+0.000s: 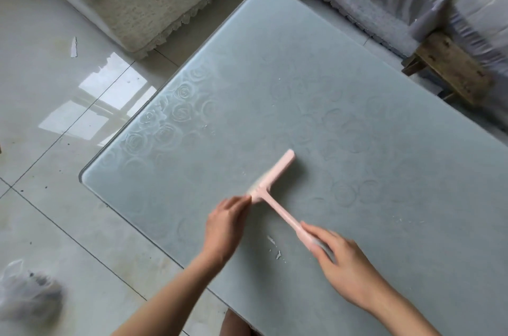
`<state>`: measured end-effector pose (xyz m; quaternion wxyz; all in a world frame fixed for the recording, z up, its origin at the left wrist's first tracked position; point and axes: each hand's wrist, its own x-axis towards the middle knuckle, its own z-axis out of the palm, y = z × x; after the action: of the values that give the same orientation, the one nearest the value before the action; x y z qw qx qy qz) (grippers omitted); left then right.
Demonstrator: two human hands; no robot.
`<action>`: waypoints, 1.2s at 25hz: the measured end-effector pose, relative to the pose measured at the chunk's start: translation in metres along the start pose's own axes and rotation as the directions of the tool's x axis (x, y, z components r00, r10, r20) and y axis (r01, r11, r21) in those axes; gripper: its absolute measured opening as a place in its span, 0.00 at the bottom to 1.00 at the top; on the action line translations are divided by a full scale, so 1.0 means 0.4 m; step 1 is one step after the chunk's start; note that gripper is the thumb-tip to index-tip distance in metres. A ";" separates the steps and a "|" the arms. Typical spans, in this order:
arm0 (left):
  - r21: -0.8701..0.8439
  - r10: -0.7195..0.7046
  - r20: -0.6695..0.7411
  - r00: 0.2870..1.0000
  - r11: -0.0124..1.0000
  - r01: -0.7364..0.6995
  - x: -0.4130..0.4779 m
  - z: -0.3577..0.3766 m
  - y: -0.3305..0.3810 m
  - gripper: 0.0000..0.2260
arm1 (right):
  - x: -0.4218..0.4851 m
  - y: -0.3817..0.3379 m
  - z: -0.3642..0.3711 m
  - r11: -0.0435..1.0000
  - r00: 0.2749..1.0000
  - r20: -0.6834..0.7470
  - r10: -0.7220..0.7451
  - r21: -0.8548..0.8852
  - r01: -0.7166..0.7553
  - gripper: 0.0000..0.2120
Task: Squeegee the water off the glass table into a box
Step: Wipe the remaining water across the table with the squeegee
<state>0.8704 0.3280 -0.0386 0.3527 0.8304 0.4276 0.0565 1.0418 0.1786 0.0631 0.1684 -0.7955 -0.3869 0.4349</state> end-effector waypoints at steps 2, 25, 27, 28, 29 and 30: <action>-0.040 -0.035 0.123 0.992 0.998 0.040 -0.039 -0.006 0.034 0.07 | -0.065 0.007 -0.013 0.997 1.000 0.027 0.002 -0.083 0.000 0.19; 0.019 0.348 0.243 0.906 0.932 -0.363 0.244 0.063 0.220 0.05 | -0.052 0.062 -0.155 0.993 0.962 -0.246 0.122 0.034 -0.117 0.21; 0.087 0.357 0.209 0.910 0.920 -0.381 0.345 0.067 0.256 0.08 | 0.014 0.064 -0.208 0.998 0.944 -0.323 0.062 0.049 -0.049 0.19; 0.114 0.354 0.185 0.917 0.919 -0.378 0.403 0.081 0.275 0.09 | 0.053 0.071 -0.228 0.995 0.934 -0.348 0.082 0.081 -0.057 0.18; 0.134 0.335 0.178 0.925 0.923 -0.360 0.454 0.091 0.292 0.10 | 0.090 0.073 -0.243 0.989 0.925 -0.361 0.119 0.130 -0.076 0.18; 0.150 0.317 0.189 0.929 0.926 -0.347 0.491 0.112 0.308 0.10 | 0.119 0.083 -0.248 0.977 0.913 -0.375 0.164 0.187 -0.099 0.17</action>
<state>1.0939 0.4037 -0.0347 0.2944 0.9214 0.2537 0.0090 1.1543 0.2001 0.0721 0.2768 -0.8734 -0.2543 0.3095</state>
